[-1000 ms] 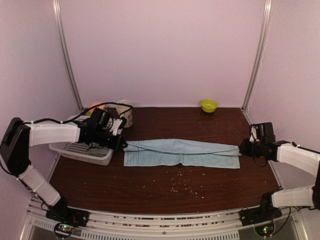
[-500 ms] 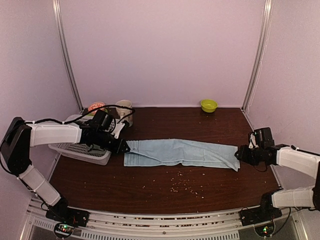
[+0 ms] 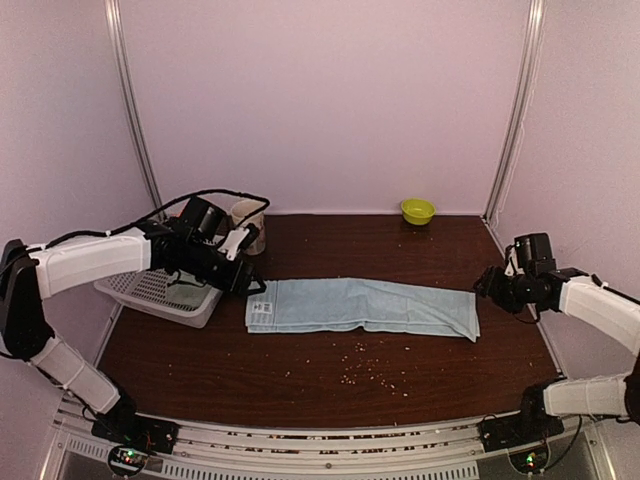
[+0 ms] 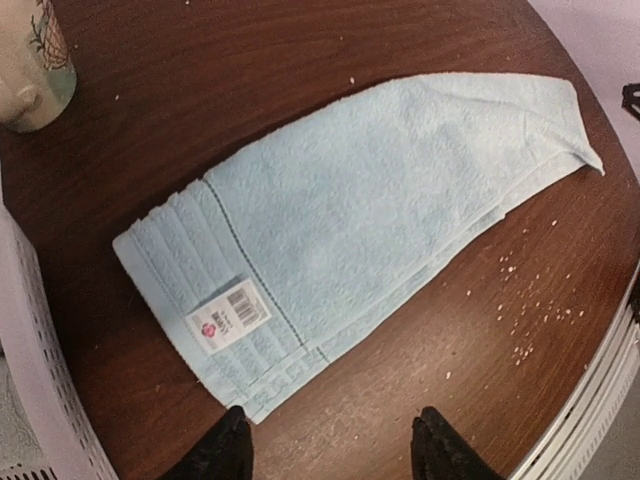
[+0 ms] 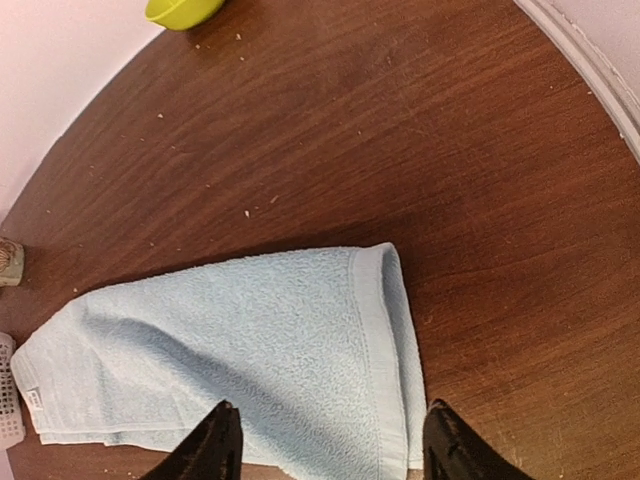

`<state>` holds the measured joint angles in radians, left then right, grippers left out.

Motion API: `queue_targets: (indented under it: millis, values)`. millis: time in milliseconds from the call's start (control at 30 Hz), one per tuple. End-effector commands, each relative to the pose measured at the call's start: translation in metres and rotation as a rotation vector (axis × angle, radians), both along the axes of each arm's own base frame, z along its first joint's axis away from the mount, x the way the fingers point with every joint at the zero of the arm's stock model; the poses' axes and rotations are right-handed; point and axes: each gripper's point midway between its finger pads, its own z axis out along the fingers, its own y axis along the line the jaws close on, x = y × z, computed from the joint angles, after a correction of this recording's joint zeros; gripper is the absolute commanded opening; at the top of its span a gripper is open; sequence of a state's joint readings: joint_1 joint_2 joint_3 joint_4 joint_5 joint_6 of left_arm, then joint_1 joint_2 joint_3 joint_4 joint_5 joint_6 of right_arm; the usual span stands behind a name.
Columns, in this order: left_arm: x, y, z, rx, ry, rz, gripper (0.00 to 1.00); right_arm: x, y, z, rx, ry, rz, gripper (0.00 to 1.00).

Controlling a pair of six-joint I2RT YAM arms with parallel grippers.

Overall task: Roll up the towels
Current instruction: Fold the towel at the center of the board, then smooth out the towel at the center of the board.

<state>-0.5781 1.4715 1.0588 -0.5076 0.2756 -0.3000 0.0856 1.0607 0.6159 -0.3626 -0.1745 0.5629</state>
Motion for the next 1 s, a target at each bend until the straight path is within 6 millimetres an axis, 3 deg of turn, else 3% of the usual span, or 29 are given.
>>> queue_targets:
  millis: [0,100,233,467,700,800,900,967]
  values:
    - [0.025,-0.023,-0.002,-0.002,0.019,0.035,0.49,0.023,-0.008,-0.009,0.017,0.026,-0.063,0.57]
    - [0.038,-0.034,-0.021,0.003,0.044,0.048,0.44,0.039,-0.013,-0.024,0.024,0.082,-0.079,0.49]
    - [0.045,-0.048,-0.039,0.019,0.066,0.031,0.44,0.053,-0.017,-0.040,0.063,0.143,-0.086,0.46]
    - [0.033,-0.068,-0.068,0.048,0.117,-0.038,0.48,0.066,-0.015,-0.056,0.084,0.208,-0.072,0.40]
    - [0.018,-0.067,-0.098,0.116,0.173,-0.060,0.46,0.067,-0.010,-0.074,0.104,0.262,-0.060,0.30]
    - [0.016,-0.062,-0.108,0.146,0.195,-0.050,0.35,0.069,-0.012,-0.076,0.100,0.272,-0.068,0.20]
    - [0.014,-0.055,-0.117,0.184,0.207,-0.034,0.04,0.074,-0.014,-0.074,0.092,0.265,-0.081,0.05]
    - [0.011,-0.050,-0.123,0.204,0.217,-0.026,0.00,0.077,-0.016,-0.073,0.084,0.272,-0.088,0.00]
